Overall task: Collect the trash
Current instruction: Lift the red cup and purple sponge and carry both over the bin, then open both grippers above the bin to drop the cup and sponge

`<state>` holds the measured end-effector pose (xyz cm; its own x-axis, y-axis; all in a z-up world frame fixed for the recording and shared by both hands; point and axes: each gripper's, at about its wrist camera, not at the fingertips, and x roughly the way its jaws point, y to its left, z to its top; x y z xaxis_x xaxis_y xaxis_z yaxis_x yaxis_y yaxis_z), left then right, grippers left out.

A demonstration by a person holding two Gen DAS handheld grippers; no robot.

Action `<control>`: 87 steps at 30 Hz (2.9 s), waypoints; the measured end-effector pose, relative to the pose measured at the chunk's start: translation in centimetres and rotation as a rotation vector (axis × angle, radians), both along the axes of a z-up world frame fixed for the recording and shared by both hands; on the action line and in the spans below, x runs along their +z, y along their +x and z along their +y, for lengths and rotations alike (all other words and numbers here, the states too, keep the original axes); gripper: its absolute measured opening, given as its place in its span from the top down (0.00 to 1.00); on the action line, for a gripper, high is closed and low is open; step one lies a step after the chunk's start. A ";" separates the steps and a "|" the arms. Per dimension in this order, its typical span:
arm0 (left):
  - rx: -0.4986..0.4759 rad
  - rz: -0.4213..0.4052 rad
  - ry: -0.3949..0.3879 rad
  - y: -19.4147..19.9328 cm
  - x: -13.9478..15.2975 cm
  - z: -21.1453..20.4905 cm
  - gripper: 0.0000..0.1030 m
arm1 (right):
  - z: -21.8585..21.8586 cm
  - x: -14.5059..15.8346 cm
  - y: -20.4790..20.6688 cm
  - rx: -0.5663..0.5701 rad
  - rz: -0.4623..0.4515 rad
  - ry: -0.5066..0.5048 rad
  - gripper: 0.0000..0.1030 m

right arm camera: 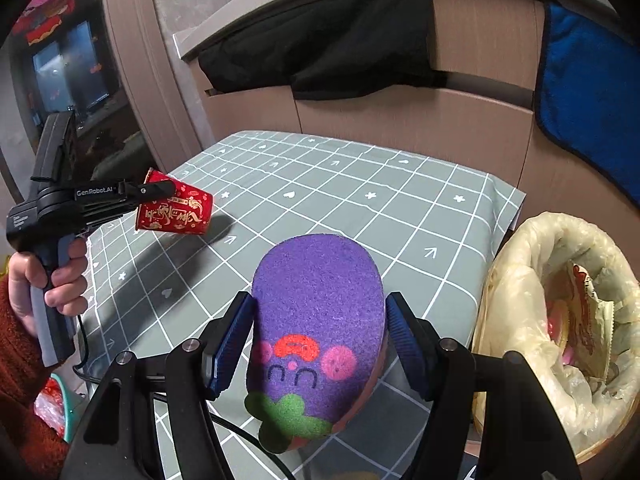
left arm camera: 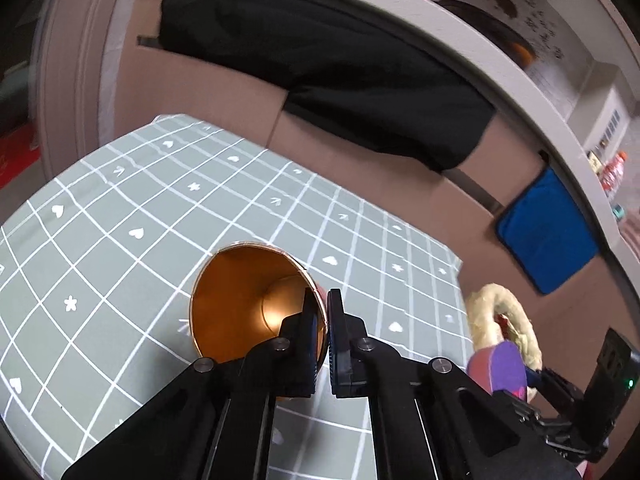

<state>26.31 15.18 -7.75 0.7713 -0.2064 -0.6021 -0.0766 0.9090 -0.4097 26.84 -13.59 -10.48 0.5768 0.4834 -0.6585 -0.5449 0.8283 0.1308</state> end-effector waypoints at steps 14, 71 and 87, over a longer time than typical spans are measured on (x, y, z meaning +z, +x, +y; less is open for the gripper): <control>-0.133 -0.179 0.118 -2.6 8.2 -9.4 0.96 | -3.6 7.2 -2.6 -0.051 -0.236 0.015 0.37; -0.624 0.084 0.012 11.2 -2.2 -35.4 0.67 | -25.7 3.6 6.1 -0.462 -0.084 0.091 0.37; -0.435 0.057 -0.025 8.4 1.1 -28.1 0.60 | -22.5 2.6 7.0 -0.419 -0.103 0.037 0.34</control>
<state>34.66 -12.90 -6.66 0.5750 -0.5195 -0.6321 0.2877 0.8516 -0.4382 33.85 -36.07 -7.85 0.7902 0.2158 -0.5736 -0.1743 0.9764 0.1272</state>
